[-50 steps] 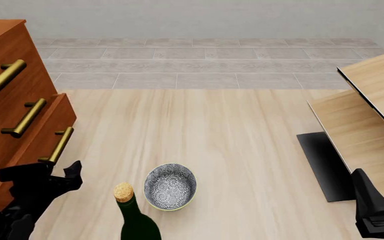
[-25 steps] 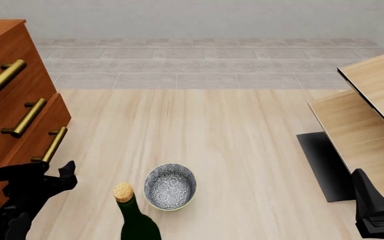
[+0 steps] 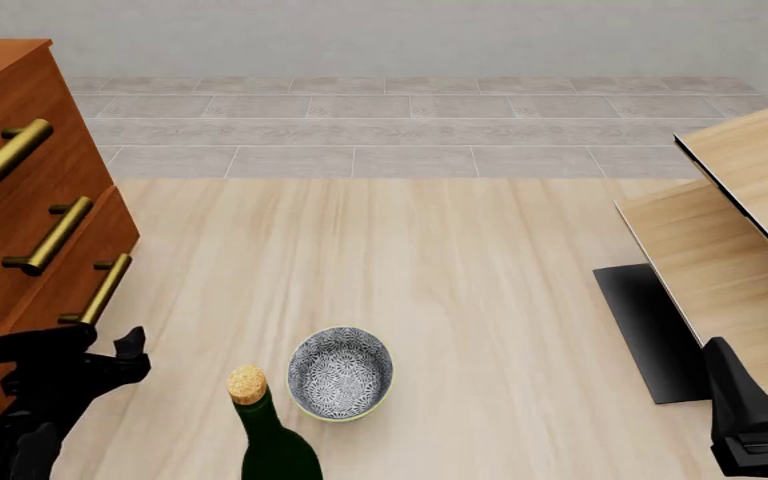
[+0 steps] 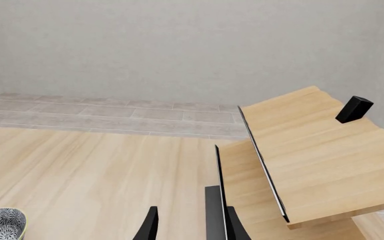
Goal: Close the bottom drawer of the cabinet.
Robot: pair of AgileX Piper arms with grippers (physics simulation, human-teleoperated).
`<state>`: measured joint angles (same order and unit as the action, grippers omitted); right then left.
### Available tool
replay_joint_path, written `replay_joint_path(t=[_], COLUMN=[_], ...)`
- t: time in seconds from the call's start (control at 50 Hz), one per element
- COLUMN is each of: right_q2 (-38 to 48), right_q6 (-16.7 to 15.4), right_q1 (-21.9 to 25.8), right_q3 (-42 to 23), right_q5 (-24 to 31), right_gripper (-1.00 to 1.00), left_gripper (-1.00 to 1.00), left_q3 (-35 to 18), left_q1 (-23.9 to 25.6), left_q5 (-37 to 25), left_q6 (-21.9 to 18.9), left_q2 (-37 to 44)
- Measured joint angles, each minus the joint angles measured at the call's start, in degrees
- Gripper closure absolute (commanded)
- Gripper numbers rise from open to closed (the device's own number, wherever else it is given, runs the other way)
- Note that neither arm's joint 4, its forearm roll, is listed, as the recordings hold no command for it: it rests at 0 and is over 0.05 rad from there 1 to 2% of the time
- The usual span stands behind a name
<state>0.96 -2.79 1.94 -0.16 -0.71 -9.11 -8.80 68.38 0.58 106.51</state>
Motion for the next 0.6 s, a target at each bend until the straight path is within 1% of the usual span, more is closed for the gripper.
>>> replay_joint_path(t=[0.6], right_q2=[0.2], right_q6=[0.1], right_q1=[0.0], right_q3=[0.0], right_q5=[-0.1], right_gripper=[-1.00], left_gripper=[-1.00], left_q3=[-1.0], left_q1=[-3.1], left_q5=[-1.5], left_q6=[-2.5], left_q2=[0.1])
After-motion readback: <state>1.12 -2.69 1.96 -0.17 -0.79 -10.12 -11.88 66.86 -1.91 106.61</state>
